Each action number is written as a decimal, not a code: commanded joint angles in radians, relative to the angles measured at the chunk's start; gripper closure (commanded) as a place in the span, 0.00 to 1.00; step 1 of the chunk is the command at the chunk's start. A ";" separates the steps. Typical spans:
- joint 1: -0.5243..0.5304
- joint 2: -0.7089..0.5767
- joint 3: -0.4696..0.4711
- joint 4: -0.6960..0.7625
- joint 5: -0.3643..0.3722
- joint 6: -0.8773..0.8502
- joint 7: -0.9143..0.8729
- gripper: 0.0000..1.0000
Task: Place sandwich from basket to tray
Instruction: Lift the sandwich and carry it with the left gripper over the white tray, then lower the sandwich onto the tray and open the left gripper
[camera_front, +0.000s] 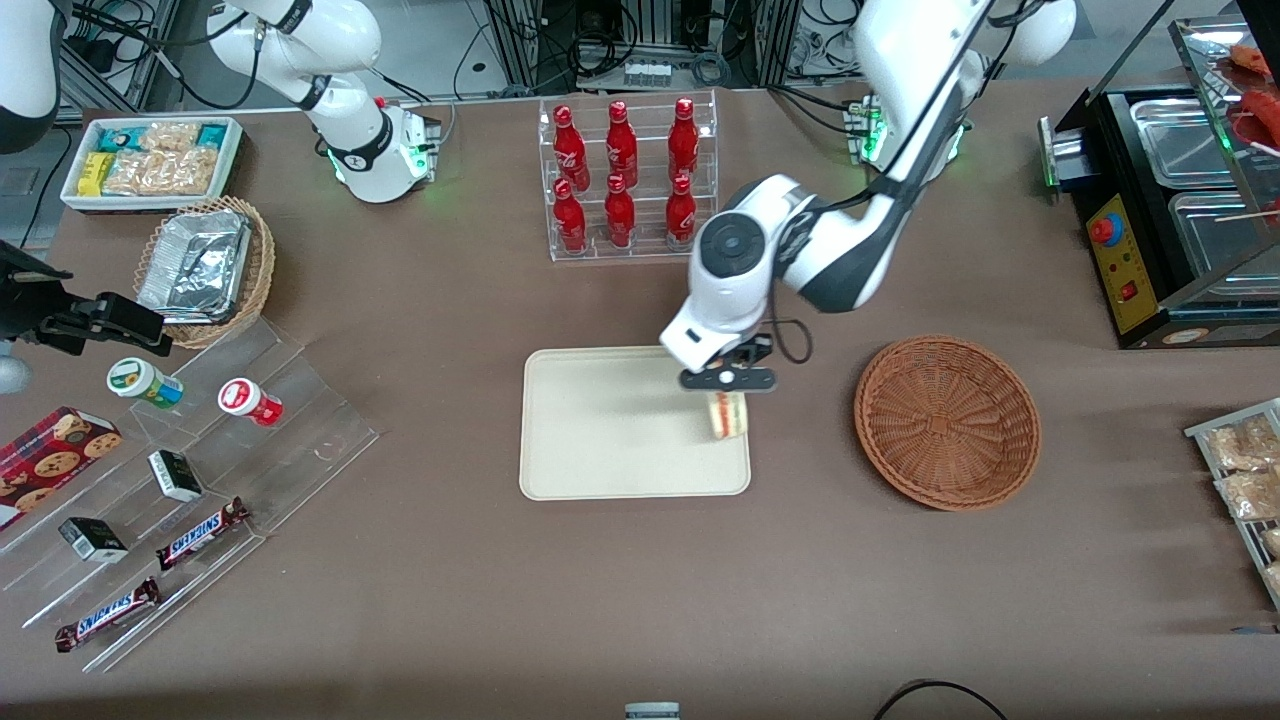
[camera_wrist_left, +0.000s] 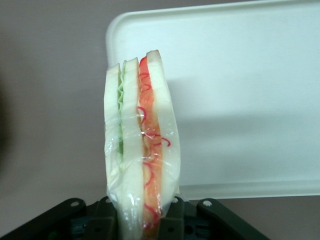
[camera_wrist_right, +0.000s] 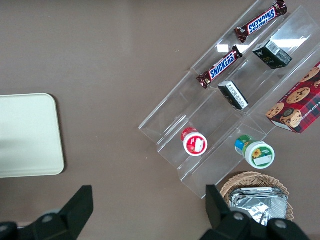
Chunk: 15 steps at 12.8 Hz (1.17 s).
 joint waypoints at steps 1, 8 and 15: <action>-0.039 0.135 0.014 0.154 0.003 -0.017 -0.001 1.00; -0.054 0.228 0.014 0.199 0.008 0.040 0.016 1.00; -0.056 0.251 0.014 0.191 0.003 0.084 0.060 0.91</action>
